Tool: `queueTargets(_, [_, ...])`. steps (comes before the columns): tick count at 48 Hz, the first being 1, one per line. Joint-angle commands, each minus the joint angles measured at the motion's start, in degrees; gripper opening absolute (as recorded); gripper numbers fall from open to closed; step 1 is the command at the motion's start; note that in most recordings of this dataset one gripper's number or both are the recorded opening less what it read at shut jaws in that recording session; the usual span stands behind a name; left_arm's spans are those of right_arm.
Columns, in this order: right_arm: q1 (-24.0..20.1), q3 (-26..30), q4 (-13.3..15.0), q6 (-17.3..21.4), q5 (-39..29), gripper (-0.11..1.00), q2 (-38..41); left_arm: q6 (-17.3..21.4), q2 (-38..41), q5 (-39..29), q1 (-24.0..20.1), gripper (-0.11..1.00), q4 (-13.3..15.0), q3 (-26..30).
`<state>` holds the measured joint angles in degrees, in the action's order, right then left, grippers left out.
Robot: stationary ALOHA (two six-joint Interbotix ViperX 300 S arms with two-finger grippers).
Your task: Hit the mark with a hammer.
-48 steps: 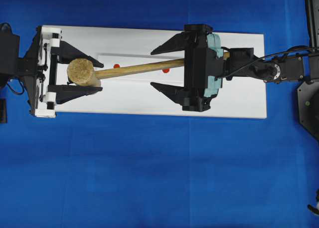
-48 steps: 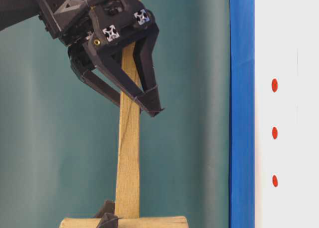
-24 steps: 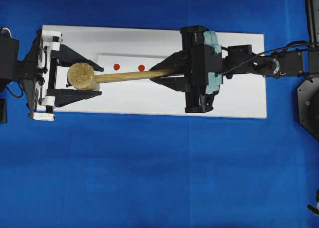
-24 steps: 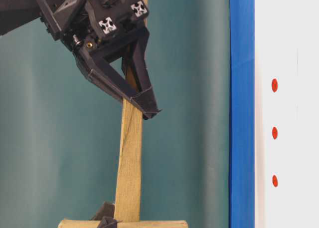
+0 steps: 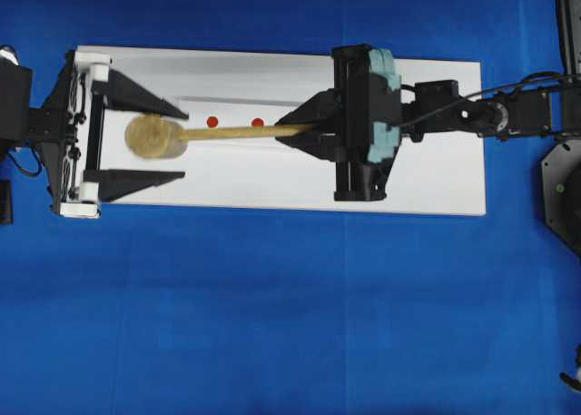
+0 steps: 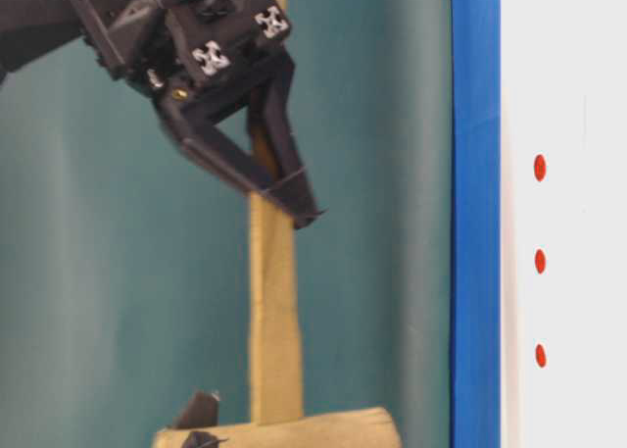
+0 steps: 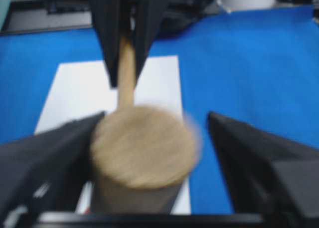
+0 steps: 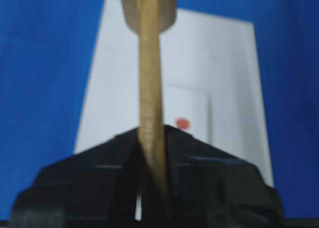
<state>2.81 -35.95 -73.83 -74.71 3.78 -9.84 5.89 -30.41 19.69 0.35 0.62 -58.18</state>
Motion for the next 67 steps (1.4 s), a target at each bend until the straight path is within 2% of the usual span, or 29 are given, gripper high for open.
queueTargets(1, [-0.1, 1.5, -1.0, 0.2, 0.2, 0.03, -0.9, -0.2, -0.8, 0.4, -0.1, 0.84, 0.2, 1.5])
queueTargets(9, [-0.1, 0.1, -3.0, 0.2, -0.2, 0.03, -2.1, -0.1, -2.7, -0.6, 0.0, 0.71, 0.1, 0.4])
queueTargets(23, [-0.1, -5.1, -6.2, 0.2, -0.2, 0.03, -7.2, -0.3, -12.0, -5.4, -0.1, 0.72, 0.2, -3.8])
queueTargets(34, [-0.1, -8.0, -8.6, 0.2, -0.2, 0.03, -9.9, -0.4, -22.8, -14.5, 0.0, 0.72, 0.2, -6.7])
queueTargets(47, [-0.1, -7.7, -8.9, 0.2, -0.2, 0.03, -9.0, -1.2, -31.9, -20.2, -0.1, 0.72, 0.2, -9.2])
queueTargets(55, [0.0, -6.6, -8.9, 0.2, 1.2, 0.03, -7.0, -1.2, -32.3, -21.2, -0.1, 0.72, 0.1, -9.6])
queueTargets(67, [1.6, -4.7, -8.8, 0.2, 7.2, 0.03, -5.1, -1.2, -31.6, -21.2, -0.1, 0.72, 0.2, -9.8])
